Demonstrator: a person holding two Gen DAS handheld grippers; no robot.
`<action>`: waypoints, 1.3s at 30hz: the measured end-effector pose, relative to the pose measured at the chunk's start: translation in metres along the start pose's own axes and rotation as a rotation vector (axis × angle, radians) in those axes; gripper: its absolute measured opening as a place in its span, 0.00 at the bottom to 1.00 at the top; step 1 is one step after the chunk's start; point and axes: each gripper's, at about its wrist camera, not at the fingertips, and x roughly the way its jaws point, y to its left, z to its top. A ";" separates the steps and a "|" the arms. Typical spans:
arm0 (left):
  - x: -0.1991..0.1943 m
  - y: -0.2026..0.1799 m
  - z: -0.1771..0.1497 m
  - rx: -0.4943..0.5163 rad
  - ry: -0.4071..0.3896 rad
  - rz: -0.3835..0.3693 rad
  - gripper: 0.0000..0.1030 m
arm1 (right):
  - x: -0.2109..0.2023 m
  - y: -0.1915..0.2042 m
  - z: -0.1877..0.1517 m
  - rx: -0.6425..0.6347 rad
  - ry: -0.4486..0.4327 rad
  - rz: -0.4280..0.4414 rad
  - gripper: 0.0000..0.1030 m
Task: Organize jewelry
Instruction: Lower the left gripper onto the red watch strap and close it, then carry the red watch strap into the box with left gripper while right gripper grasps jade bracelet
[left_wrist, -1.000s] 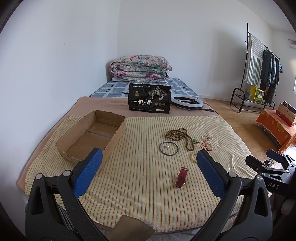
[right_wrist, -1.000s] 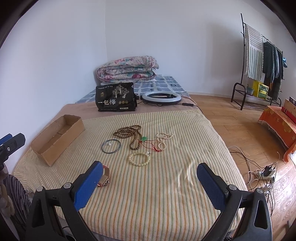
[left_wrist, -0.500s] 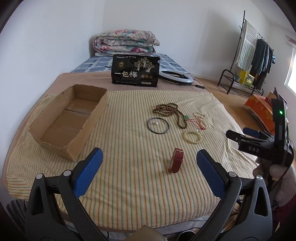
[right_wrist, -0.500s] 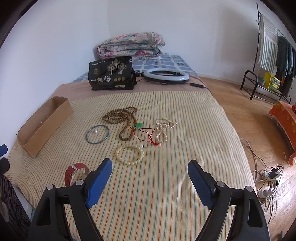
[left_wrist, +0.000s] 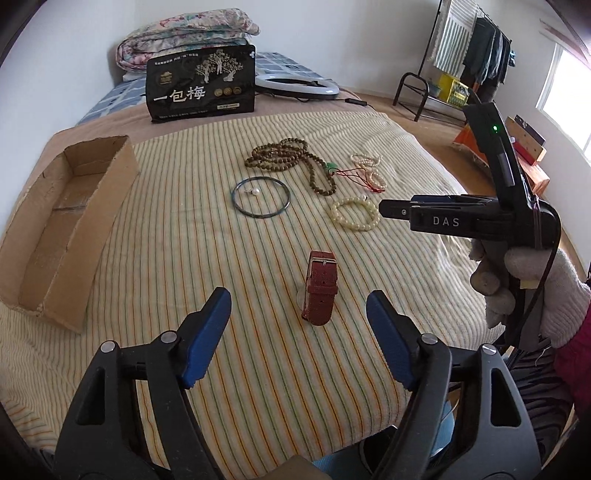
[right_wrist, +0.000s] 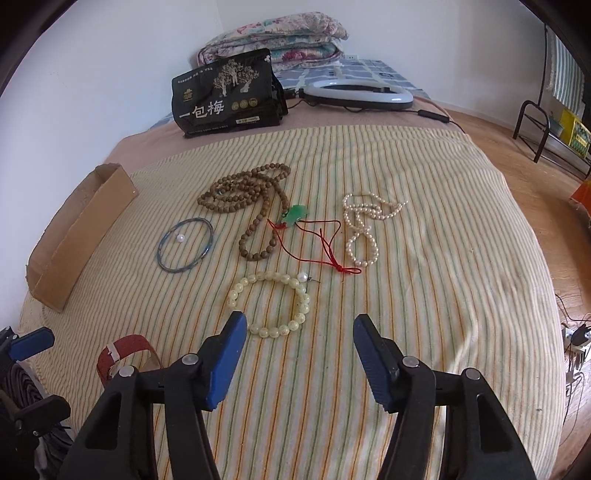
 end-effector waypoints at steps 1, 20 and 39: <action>0.003 0.001 0.001 0.005 0.001 -0.011 0.76 | 0.005 -0.002 0.002 0.011 0.010 0.002 0.58; 0.044 -0.003 0.006 0.064 0.018 -0.034 0.65 | 0.044 0.003 0.009 -0.014 0.082 -0.037 0.33; 0.046 0.005 0.009 0.053 0.006 -0.022 0.20 | 0.031 0.016 0.009 -0.049 0.045 0.040 0.05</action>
